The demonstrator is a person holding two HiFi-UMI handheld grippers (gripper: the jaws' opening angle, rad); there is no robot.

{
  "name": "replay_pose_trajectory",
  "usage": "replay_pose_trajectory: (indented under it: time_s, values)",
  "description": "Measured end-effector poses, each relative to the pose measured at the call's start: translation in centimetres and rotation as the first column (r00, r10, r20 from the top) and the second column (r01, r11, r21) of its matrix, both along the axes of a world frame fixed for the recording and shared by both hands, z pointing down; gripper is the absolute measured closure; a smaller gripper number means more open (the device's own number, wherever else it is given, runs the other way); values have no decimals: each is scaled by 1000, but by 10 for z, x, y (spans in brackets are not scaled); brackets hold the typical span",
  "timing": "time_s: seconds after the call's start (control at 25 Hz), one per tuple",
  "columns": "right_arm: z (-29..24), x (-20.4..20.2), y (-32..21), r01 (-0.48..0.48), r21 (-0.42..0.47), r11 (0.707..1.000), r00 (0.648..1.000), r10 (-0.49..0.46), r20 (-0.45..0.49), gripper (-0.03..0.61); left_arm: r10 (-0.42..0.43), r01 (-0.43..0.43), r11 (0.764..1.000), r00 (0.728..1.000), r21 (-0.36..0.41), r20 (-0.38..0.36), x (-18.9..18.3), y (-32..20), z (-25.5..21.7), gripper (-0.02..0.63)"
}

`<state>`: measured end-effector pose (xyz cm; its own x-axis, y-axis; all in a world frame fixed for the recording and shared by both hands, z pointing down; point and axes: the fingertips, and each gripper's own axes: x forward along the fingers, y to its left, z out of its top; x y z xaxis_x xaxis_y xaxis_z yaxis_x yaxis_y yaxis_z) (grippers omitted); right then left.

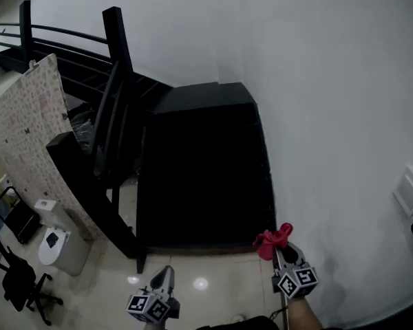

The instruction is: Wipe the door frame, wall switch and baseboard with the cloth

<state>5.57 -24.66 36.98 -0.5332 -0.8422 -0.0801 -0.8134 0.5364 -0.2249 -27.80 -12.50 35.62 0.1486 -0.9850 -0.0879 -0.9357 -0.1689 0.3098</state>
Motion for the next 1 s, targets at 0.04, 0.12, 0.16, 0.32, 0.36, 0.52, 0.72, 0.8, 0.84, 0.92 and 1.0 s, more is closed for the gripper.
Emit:
replay_pose_trajectory:
  time_s: [0.04,0.12,0.16,0.32,0.36,0.52,0.72,0.8,0.84,0.92,1.0]
  values:
    - [-12,-2,-19,-5,27,1000,1000,5,-3,517,21,-21,999,1000,24,6,4,-26,-10,611]
    - [-33,-3,-48,-24,74,997,999,25,-22,517,91,-92,995,996,48,17,19,-79,-21,611]
    - [-40,2,-57,-41,93,995,998,44,-36,517,137,-138,989,990,49,24,31,-105,-22,611]
    - [-49,38,-67,-181,137,974,971,199,-130,517,362,-362,930,932,60,18,90,-203,-19,611]
    - [-50,46,-66,-231,148,962,955,253,-156,517,429,-429,901,903,68,13,108,-223,-18,611]
    - [-66,79,-55,-455,202,867,839,494,-229,517,687,-688,721,726,88,45,185,-284,-24,611]
    - [-96,120,-17,-744,205,636,599,771,-217,517,913,-919,379,390,107,120,273,-289,-51,611]
    - [-107,129,6,-828,226,514,471,855,-219,517,960,-971,217,232,102,158,309,-280,-55,611]
    - [-112,131,19,-858,238,455,407,885,-225,517,973,-985,142,157,95,167,327,-272,-56,611]
    - [-124,130,45,-896,267,354,289,923,-254,517,982,-996,11,27,85,186,356,-249,-64,611]
    - [-144,128,71,-905,316,285,181,930,-321,517,974,-992,-92,-72,83,214,378,-218,-80,611]
